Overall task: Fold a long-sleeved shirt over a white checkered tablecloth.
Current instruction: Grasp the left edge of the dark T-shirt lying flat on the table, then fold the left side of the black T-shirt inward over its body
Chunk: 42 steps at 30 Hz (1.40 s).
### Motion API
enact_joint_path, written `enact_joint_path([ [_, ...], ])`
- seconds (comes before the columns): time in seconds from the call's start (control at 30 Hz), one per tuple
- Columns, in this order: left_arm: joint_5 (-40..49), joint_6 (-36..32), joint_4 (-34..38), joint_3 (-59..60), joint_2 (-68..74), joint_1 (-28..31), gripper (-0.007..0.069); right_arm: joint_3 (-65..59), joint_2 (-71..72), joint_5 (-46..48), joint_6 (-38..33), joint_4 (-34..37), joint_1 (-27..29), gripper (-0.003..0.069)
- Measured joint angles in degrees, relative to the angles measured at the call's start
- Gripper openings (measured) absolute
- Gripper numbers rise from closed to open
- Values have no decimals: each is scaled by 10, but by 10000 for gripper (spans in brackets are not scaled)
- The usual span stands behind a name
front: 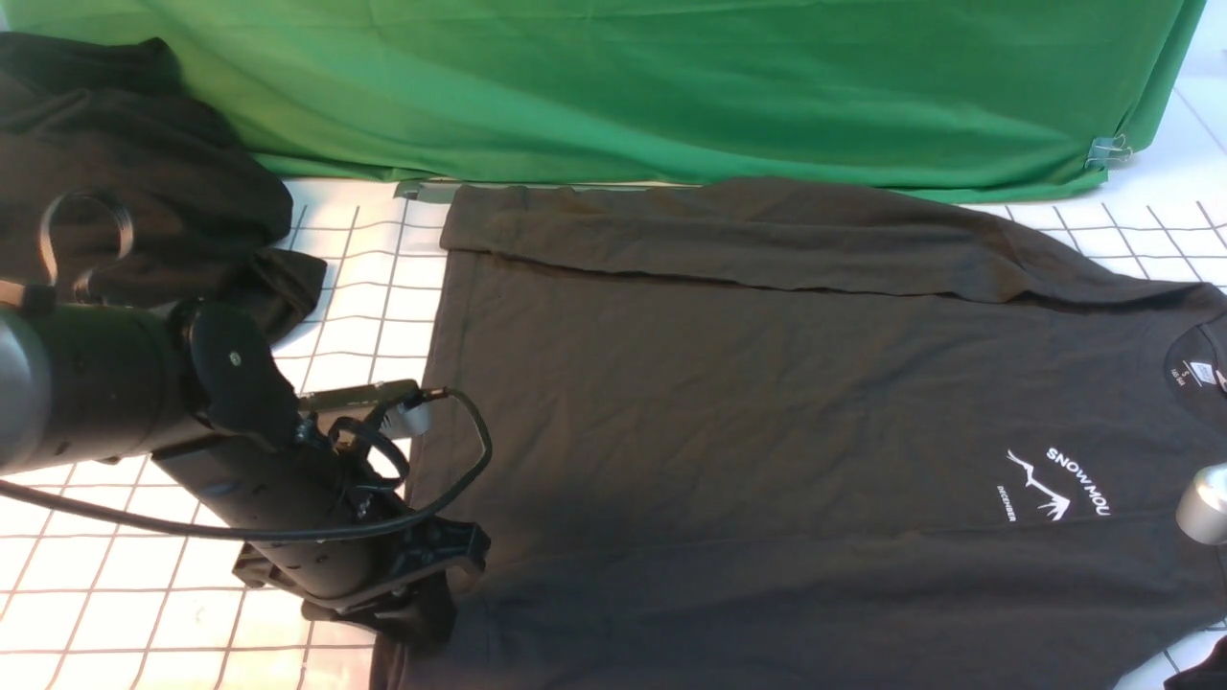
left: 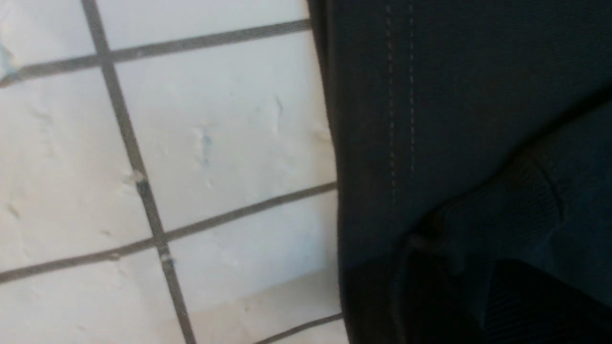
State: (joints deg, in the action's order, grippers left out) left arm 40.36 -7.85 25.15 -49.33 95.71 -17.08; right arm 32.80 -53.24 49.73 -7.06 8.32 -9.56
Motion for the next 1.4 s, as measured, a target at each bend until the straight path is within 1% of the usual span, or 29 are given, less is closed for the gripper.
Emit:
enact_joint_path([
  [0.07,1,-1,-1,0,-4,0,59,0,0,0,0,0,0,176],
  [0.1,1,-1,-2,0,-7,0,31,0,0,0,0,0,0,176],
  [0.13,1,-1,-2,0,-7,0,31,0,0,0,0,0,0,176],
  [0.17,6,-1,-2,0,-16,0,10,0,0,0,0,0,0,176],
  [0.27,25,-1,-2,0,-43,0,4,0,0,-7,0,0,0,177],
  [0.47,36,0,-2,0,-94,0,4,0,0,-14,0,0,0,178],
  [0.63,49,0,-2,-3,-106,0,4,0,0,-14,0,0,0,181],
  [0.7,58,2,0,-25,-106,0,4,0,0,-15,0,0,0,186],
  [0.77,73,6,-1,-51,-106,0,4,0,0,-15,0,0,0,188],
  [0.8,92,15,-9,-87,-106,0,4,0,0,-15,0,0,0,190],
  [0.83,118,23,-22,-125,-104,0,4,0,0,-15,0,0,0,192],
  [0.93,155,53,-66,-228,-91,0,4,0,0,-16,0,0,0,197],
  [1.03,176,94,-105,-333,-55,0,4,0,0,-15,0,0,0,198],
  [1.07,179,95,-106,-339,-55,0,4,0,0,-15,0,0,0,198],
  [1.13,188,115,-112,-407,-3,0,4,0,0,-15,0,0,0,199],
  [1.17,188,116,-112,-411,2,0,4,0,0,-15,0,0,0,199],
  [1.23,192,135,-120,-465,68,0,4,0,0,-15,0,0,0,199],
  [1.33,203,158,-144,-503,121,0,4,0,0,-15,0,0,0,199],
  [1.4,210,183,-176,-539,177,0,4,0,0,-15,0,0,0,199],
])
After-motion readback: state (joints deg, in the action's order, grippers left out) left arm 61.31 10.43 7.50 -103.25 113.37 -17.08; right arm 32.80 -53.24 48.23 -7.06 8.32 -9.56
